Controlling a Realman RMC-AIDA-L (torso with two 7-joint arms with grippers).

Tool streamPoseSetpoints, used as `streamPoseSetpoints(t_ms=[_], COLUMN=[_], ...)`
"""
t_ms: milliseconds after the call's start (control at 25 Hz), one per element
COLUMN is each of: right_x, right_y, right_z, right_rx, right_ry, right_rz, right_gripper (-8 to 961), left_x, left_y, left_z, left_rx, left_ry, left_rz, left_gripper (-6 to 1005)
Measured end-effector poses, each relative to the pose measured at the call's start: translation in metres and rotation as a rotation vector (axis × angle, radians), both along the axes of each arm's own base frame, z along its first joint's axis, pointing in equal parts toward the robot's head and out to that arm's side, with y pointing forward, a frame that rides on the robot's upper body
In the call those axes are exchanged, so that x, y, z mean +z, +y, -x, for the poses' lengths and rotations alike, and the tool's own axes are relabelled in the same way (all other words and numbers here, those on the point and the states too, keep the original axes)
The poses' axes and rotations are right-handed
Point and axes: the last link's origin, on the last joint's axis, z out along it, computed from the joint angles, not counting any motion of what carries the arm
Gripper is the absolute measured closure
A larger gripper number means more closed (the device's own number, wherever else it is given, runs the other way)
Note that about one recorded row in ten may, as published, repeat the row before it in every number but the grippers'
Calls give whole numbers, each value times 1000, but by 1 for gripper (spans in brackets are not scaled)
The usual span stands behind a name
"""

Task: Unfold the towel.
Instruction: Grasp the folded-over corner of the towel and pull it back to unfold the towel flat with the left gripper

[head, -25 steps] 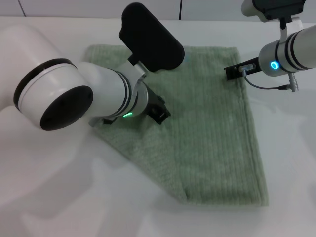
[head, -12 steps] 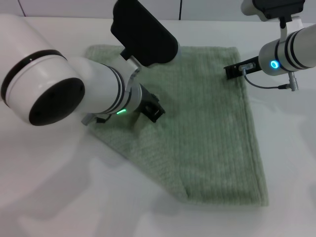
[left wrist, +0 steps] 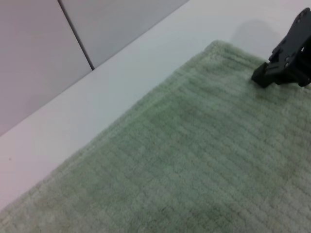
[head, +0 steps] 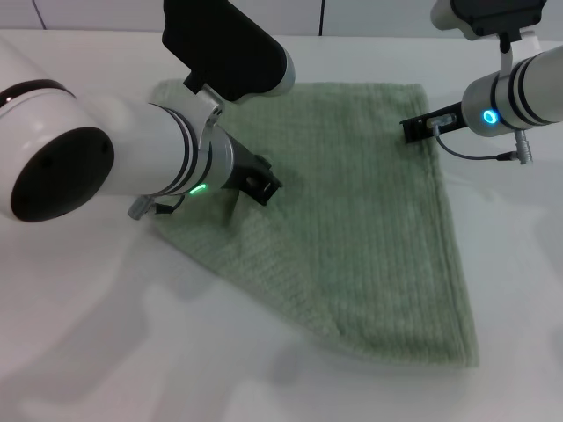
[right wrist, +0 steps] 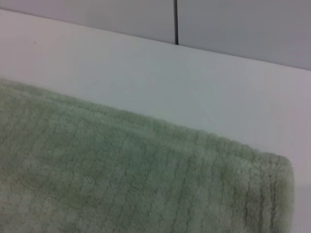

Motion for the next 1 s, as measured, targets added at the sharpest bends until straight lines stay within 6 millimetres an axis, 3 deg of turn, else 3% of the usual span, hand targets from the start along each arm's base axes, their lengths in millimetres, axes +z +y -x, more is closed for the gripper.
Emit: streamPoseSetpoints(t_ms=[1000], right_x=[0], right_y=[0], right_z=[-1], right_rx=[-2], right_ry=[-1], right_rz=[-2], right_gripper=[954], left_x=[14], left_y=[-5], left_z=[8], left_rx=[23], left_ry=[-37], left_rz=[-39], left_gripper=[977])
